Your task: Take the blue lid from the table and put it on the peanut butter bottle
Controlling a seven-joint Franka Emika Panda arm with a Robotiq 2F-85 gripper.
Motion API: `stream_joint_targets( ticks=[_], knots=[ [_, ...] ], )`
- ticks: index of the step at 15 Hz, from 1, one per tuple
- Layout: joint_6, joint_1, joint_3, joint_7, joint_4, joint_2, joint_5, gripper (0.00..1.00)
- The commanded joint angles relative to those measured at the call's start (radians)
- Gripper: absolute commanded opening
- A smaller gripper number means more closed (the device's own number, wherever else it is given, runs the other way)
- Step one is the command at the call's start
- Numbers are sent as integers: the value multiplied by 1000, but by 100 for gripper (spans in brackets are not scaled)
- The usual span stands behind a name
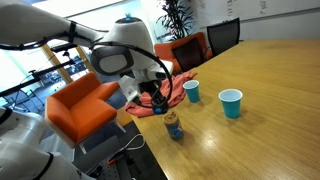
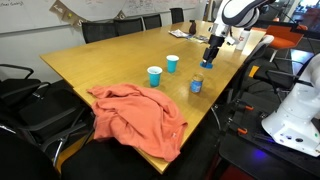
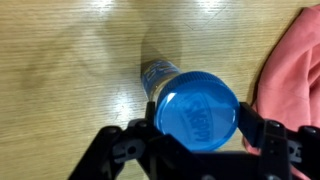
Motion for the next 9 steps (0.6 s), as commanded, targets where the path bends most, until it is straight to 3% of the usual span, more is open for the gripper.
stream_joint_targets(
  ticks=[1, 5, 9],
  knots=[
    [90, 2, 8, 15, -36, 23, -24, 54],
    [216, 12, 17, 8, -51, 63, -18, 54],
    [264, 27, 30, 6, -54, 102, -13, 54]
  ],
)
